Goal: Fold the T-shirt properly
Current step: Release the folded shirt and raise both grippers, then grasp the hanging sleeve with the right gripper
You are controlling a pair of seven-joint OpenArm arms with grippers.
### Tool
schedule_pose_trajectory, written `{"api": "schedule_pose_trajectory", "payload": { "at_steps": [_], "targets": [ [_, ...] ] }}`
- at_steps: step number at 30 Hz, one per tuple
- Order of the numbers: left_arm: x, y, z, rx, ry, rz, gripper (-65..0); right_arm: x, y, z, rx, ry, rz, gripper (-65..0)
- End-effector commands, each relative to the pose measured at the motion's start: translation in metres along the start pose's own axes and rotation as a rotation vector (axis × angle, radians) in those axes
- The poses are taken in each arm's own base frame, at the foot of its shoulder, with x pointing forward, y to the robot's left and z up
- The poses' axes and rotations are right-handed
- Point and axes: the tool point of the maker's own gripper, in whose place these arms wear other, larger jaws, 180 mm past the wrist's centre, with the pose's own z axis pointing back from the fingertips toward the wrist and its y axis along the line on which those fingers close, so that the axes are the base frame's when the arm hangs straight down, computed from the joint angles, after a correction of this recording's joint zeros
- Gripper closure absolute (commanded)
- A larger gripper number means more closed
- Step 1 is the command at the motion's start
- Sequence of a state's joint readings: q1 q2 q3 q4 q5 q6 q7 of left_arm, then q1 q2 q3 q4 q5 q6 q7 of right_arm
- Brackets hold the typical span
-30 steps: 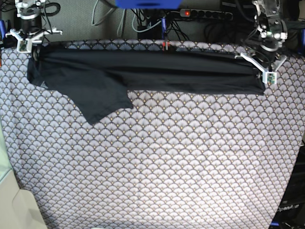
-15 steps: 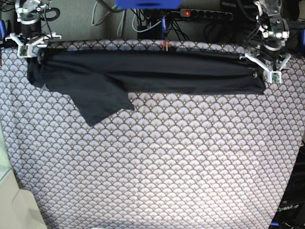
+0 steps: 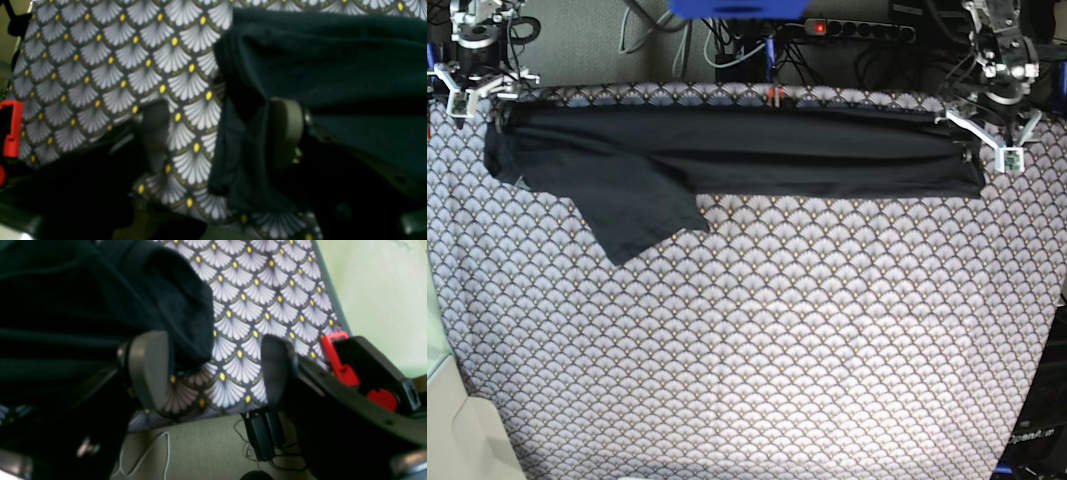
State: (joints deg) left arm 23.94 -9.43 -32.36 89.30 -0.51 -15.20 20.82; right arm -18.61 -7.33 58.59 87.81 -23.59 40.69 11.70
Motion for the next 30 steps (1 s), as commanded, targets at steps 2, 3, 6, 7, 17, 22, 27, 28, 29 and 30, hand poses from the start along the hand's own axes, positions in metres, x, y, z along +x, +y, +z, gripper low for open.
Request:
{"api": "schedule_pose_trajectory", "payload": {
  "at_steps": [2, 3, 6, 7, 17, 22, 27, 28, 29, 30],
  "targets": [
    [0.013, 0.019, 0.003, 0.051, -0.041, -0.002, -42.4, 0.013, -0.022, 0.006, -0.059, -0.052, 0.014, -45.0],
    [0.013, 0.022, 0.004, 0.059, -0.041, 0.000, -42.4, 0.013, -0.025, 0.006, -0.067, -0.054, 0.012, -45.1],
    [0.012, 0.025, 0.004, 0.049, -0.040, -0.003, -42.4, 0.013, -0.032, 0.009, -0.088, -0.054, 0.013, -45.1],
    [0.013, 0.025, 0.005, 0.038, -0.043, -0.007, -42.4, 0.016, -0.033, 0.009, -0.090, -0.059, 0.020, -45.1],
    [0.025, 0.020, 0.005, -0.025, -0.089, 0.046, -42.4, 0.062, -0.047, 0.017, -0.128, -0.185, 0.038, -45.1],
    [0.034, 0.017, 0.008, -0.032, -0.112, 0.040, -42.4, 0.095, -0.031, 0.007, -0.092, -0.245, 0.067, -45.1],
    [0.039, 0.010, 0.013, -0.036, -0.132, 0.046, -42.4, 0.118, -0.006, -0.021, -0.026, -0.186, 0.102, -45.1],
    [0.041, 0.010, 0.015, -0.036, -0.138, 0.044, -42.4, 0.122, -0.001, -0.026, -0.013, -0.170, 0.113, -45.1],
    [0.042, 0.009, 0.015, -0.036, -0.140, 0.046, -42.5, 0.126, 0.006, -0.030, 0.001, -0.155, 0.121, -45.1],
    [0.041, 0.006, 0.015, -0.038, -0.140, 0.054, -42.5, 0.133, 0.013, -0.035, 0.016, -0.146, 0.129, -45.1]
  ]
}}
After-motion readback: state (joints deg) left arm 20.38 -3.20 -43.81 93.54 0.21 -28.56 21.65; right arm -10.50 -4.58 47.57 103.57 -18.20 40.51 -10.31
